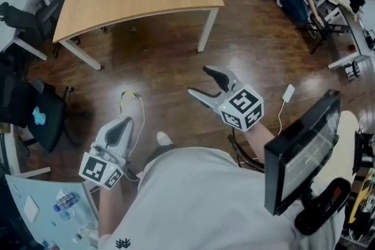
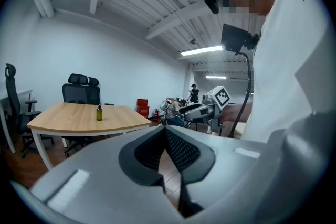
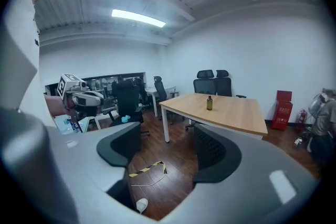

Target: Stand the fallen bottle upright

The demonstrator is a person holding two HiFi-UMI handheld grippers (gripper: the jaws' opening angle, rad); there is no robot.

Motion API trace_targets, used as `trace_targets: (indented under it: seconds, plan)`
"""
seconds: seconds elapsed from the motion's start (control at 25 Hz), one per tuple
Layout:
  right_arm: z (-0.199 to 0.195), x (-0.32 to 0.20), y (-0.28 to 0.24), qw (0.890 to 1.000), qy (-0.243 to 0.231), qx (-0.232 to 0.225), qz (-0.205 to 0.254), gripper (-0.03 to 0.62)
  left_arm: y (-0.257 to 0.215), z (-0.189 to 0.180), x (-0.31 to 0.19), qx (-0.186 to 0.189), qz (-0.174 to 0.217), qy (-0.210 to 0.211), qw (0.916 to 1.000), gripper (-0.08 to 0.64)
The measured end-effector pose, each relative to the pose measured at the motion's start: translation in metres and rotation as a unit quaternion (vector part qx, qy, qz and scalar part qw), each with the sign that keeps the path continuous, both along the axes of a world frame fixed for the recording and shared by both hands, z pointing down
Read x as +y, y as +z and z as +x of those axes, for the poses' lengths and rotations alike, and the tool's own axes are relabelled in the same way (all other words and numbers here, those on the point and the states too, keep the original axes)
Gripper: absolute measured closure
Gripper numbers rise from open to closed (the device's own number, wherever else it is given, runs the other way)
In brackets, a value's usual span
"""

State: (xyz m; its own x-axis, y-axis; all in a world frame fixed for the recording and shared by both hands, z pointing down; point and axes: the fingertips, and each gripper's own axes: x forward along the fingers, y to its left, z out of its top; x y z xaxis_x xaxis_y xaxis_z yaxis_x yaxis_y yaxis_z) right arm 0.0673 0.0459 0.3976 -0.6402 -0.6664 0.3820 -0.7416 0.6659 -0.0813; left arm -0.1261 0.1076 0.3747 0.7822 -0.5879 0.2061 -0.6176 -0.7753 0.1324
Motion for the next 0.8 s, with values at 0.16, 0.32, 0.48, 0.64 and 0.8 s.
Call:
trace_targets:
  seconds: [0.16,0.32,0.48,0.64,0.8]
  plan:
    - [0.03,0.055,-0.013,1.0,0.009,-0.003,0.026,0.273,0.0,0.038,0.034,0.015,0.006,0.011,0.9998,0.56]
    - [0.059,0.109,-0.019,0.999,0.011,-0.004,0.031,0.275,0.0,0.076,0.081,0.007,0.001,0.032,0.9995,0.56]
    - [0.086,0.145,-0.026,0.999,0.014,-0.006,0.039,0.281,0.003,0.106,0.114,0.003,-0.003,0.043,0.9991,0.56]
    - [0.101,0.169,-0.032,0.999,0.011,-0.002,0.049,0.285,0.001,0.125,0.136,0.005,0.001,0.045,0.999,0.56]
    - [0.107,0.182,-0.039,0.998,0.007,-0.008,0.054,0.288,0.001,0.134,0.148,0.004,0.0,0.047,0.9989,0.56]
